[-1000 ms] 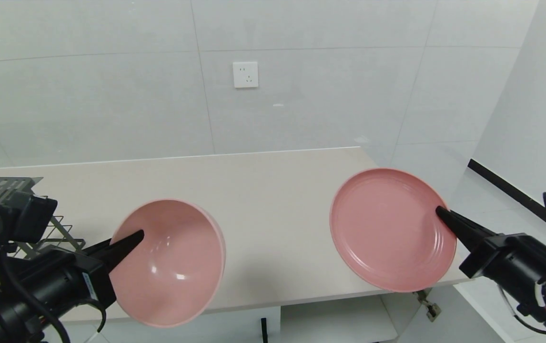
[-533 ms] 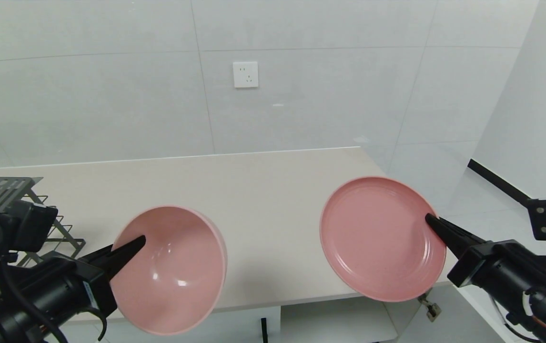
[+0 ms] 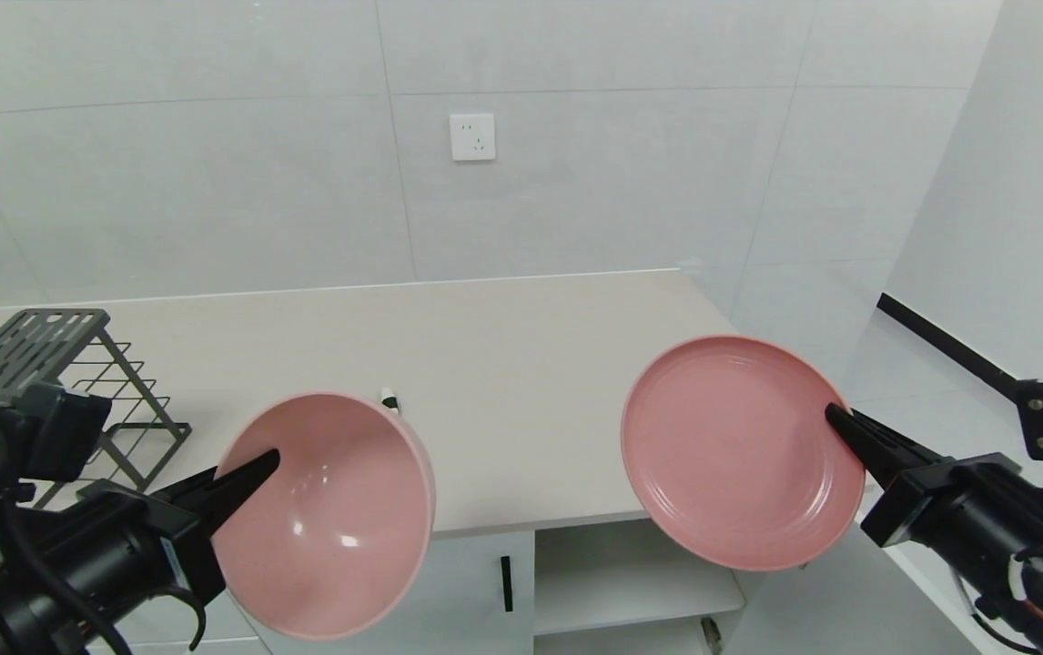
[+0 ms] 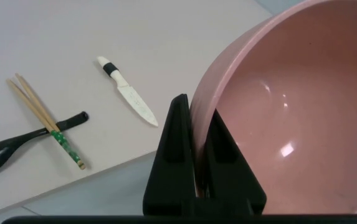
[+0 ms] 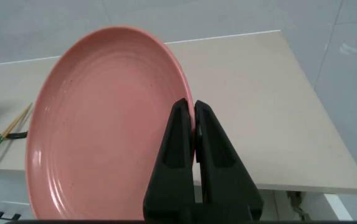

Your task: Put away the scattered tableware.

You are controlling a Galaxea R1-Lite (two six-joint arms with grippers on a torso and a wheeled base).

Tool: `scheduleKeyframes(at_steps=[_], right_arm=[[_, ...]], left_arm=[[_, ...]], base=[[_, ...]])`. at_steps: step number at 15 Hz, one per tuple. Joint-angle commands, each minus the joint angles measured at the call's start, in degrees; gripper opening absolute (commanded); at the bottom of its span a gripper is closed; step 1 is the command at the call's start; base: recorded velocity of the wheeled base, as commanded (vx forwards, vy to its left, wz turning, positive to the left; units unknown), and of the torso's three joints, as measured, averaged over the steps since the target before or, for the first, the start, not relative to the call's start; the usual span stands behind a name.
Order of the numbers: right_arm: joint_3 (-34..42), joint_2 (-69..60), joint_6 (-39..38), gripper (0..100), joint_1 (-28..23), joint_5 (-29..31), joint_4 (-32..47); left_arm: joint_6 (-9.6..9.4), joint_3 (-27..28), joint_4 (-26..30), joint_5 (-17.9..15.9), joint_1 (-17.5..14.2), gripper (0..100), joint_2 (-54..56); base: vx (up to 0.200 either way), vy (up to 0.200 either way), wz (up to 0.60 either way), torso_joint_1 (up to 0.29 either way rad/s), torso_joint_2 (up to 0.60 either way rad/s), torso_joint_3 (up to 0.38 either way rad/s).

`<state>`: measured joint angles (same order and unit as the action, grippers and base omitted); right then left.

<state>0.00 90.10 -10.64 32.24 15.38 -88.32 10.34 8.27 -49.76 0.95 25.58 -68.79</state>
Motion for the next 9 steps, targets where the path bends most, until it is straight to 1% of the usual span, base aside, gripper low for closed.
scheduleKeyframes(at_steps=[1, 2, 5, 8, 9], right_arm=[[0.00, -0.45, 0.10, 0, 0.71, 0.00, -0.10], [0.00, -0.54, 0.10, 0, 0.71, 0.00, -0.19], [0.00, -0.54, 0.10, 0, 1.33, 0.00, -0.01], [0.00, -0.10, 0.36, 0, 1.42, 2.02, -0.01], [0.00, 0.16, 1.77, 0, 1.33, 2.37, 0.08]], left_arm=[[0.12, 0.00, -0.07, 0.02, 0.00, 0, -0.47], [0.21, 0.00, -0.07, 0.02, 0.00, 0, -0.47], [0.21, 0.00, -0.07, 0.02, 0.00, 0, -0.73], [0.21, 0.00, -0.07, 0.02, 0.00, 0, -0.73], [0.21, 0.08, -0.16, 0.02, 0.00, 0, -0.73]], base=[[0.000, 0.000, 0.00, 0.000, 0.00, 0.000], [0.000, 0.000, 0.00, 0.000, 0.00, 0.000], [0.000, 0.000, -0.60, -0.001, 0.01, 0.002], [0.000, 0.000, 0.00, 0.000, 0.00, 0.000], [0.000, 0.000, 0.00, 0.000, 0.00, 0.000]])
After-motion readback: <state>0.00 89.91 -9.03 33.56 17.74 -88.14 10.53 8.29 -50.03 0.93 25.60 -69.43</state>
